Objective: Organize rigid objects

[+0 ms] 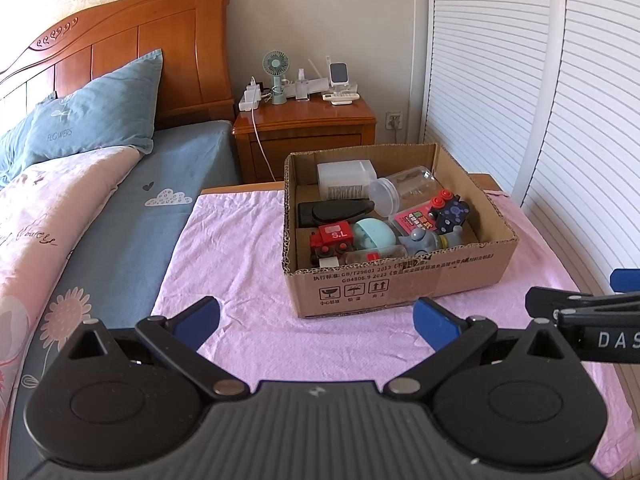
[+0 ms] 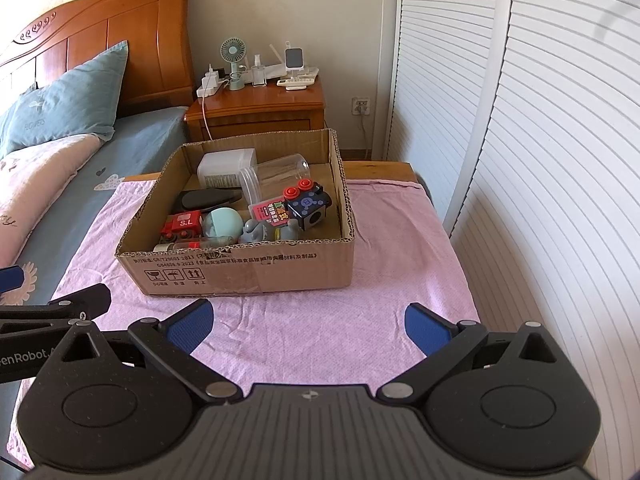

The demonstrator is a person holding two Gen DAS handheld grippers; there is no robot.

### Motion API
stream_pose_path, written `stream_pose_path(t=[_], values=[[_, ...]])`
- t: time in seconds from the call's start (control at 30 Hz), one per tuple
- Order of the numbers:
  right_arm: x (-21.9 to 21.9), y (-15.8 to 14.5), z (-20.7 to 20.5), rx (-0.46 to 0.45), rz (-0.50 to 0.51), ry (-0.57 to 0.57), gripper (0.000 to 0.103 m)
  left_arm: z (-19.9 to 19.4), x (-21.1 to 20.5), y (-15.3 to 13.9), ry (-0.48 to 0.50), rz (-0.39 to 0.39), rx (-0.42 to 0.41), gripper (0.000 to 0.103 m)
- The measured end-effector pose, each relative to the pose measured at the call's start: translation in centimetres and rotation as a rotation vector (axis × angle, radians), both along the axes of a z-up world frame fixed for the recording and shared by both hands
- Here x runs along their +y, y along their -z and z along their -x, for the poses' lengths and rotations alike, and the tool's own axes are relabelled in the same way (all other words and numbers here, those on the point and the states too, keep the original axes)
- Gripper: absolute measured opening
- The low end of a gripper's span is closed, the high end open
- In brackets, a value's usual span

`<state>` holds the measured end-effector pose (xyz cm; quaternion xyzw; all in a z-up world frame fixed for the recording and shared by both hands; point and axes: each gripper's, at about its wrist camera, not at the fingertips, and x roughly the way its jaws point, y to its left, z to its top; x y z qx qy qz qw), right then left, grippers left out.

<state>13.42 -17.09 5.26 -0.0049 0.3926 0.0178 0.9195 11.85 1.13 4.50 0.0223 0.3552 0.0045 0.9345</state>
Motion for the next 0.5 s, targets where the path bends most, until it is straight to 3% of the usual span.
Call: stream_pose_path(t=[0.5], values=[[-0.14,-0.09,0.18,-0.003,-0.003,0.001,0.103,-0.01,-0.05,-0.19,0.001,0.001,0.001,0.102]])
